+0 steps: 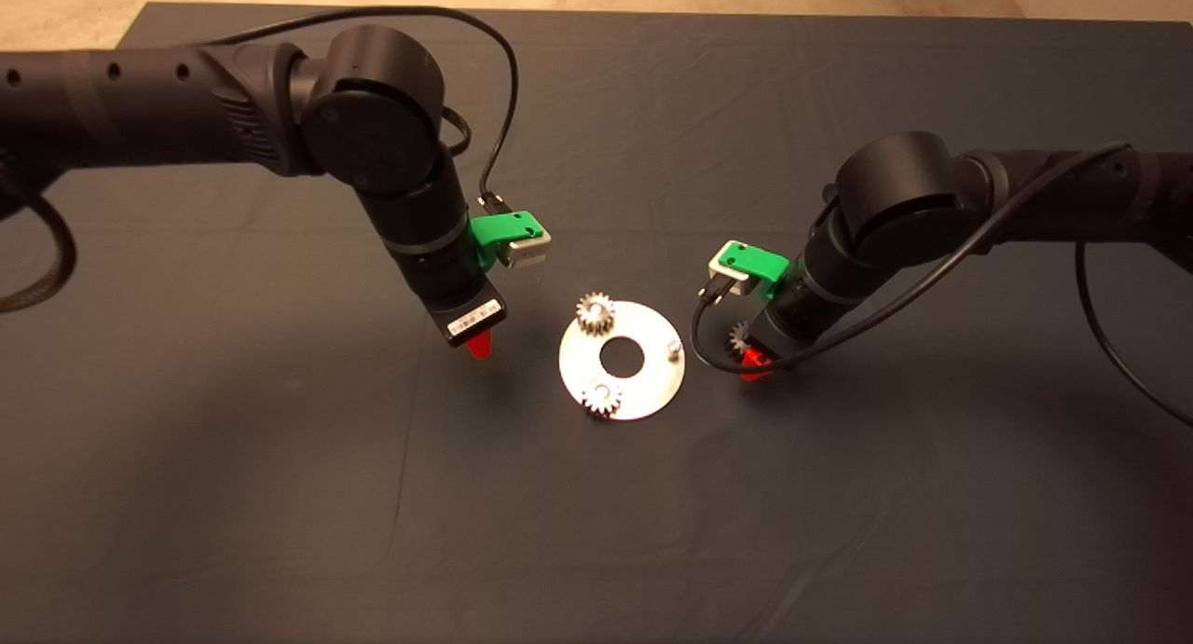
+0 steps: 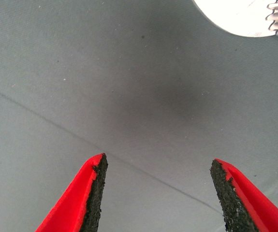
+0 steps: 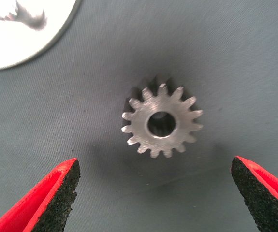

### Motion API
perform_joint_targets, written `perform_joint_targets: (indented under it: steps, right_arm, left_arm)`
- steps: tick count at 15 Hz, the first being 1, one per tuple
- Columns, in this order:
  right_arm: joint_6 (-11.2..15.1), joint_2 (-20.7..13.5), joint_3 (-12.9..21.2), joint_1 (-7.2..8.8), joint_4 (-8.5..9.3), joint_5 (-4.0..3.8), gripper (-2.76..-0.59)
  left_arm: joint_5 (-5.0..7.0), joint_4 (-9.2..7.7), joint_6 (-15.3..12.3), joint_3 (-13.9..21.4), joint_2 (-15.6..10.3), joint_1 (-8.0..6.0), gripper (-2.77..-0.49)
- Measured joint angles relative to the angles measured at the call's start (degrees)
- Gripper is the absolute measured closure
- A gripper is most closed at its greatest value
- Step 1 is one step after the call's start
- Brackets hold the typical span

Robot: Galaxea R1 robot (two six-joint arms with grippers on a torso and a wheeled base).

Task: Install three planetary gears onto the carrier pins

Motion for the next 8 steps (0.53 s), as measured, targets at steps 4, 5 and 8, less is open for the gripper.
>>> perform_joint_targets:
  steps: [4, 5, 8]
  right_arm:
    - [0.00, 0.00, 0.00, -0.27, -0.37, 0.05, -2.27]
    - [0.00, 0.00, 0.00, -0.44, -0.37, 0.00, -2.25]
    - [0.00, 0.01, 0.00, -0.61, -0.41, 0.02, -2.25]
  left_arm:
    - [0.01, 0.00, 0.00, 0.00, -0.19, -0.43, -1.46]
    - [0.01, 0.00, 0.00, 0.00, -0.22, -0.48, -1.46]
    - [0.01, -0.02, 0.01, 0.00, -0.48, -0.46, -1.46]
